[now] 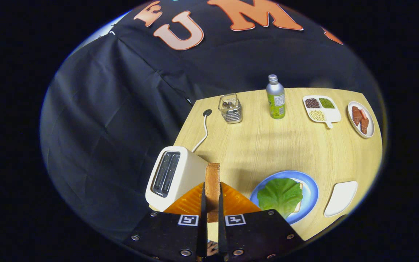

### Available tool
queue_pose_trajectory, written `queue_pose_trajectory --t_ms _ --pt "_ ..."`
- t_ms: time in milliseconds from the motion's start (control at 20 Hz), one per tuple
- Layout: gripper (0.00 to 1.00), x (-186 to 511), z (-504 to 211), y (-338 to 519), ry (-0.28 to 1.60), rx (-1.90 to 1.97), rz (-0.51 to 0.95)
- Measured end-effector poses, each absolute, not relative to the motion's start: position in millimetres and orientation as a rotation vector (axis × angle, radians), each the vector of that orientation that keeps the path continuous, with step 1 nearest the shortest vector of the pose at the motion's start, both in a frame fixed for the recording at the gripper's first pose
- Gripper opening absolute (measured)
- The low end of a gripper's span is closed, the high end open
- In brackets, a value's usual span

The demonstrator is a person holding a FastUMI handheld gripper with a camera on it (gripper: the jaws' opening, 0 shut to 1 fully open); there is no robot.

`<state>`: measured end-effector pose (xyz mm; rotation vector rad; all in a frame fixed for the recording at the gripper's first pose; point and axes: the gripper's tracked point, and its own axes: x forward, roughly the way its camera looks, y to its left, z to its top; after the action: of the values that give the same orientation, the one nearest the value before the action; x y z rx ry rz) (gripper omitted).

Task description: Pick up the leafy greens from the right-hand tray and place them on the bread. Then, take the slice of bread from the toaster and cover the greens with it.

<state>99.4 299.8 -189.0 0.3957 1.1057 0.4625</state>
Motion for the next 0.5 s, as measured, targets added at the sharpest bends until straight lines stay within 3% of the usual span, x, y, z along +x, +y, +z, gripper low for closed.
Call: queue_pose_trajectory --t_ms 500 --pt "0.12 77.3 -226.7 237.1 1.072 0.533 0.455"
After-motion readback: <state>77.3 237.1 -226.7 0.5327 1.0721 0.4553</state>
